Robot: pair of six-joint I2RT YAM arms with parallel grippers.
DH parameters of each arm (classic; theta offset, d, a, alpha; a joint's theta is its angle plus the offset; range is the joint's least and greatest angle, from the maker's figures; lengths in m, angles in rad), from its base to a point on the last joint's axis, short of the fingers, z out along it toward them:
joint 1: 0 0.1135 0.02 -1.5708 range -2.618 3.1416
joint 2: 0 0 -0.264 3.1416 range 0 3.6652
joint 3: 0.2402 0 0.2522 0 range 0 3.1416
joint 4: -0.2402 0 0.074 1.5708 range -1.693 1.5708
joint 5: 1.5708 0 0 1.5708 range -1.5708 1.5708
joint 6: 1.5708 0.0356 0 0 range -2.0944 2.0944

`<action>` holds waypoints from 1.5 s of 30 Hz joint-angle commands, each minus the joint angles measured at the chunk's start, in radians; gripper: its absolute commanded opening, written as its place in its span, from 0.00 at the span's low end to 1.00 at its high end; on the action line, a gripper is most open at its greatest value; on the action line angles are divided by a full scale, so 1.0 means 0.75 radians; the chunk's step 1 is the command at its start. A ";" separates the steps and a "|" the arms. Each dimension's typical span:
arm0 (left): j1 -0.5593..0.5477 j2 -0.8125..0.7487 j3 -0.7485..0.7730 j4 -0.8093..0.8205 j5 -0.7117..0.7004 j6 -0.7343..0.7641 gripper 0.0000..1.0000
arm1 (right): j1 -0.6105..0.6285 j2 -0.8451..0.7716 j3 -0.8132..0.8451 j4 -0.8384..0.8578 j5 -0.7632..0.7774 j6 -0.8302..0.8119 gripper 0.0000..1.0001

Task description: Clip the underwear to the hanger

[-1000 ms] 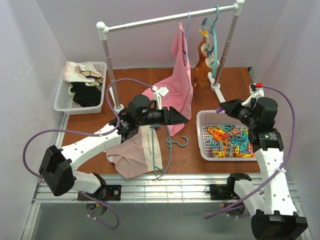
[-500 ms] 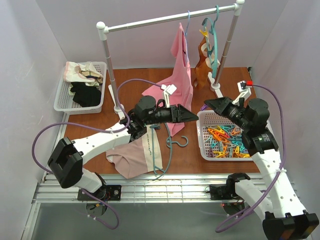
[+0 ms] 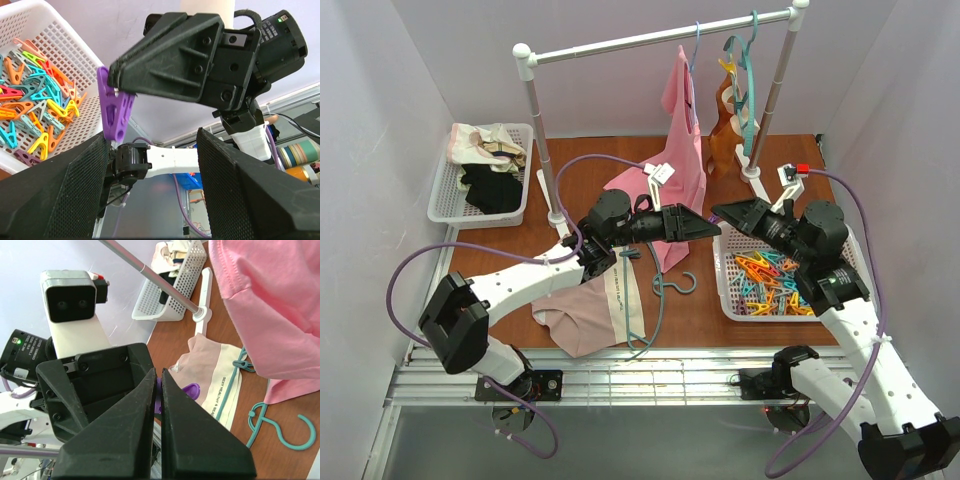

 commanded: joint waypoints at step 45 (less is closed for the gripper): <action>-0.048 0.002 -0.038 0.188 -0.082 -0.048 0.06 | 0.055 -0.013 -0.036 0.097 -0.138 0.015 0.04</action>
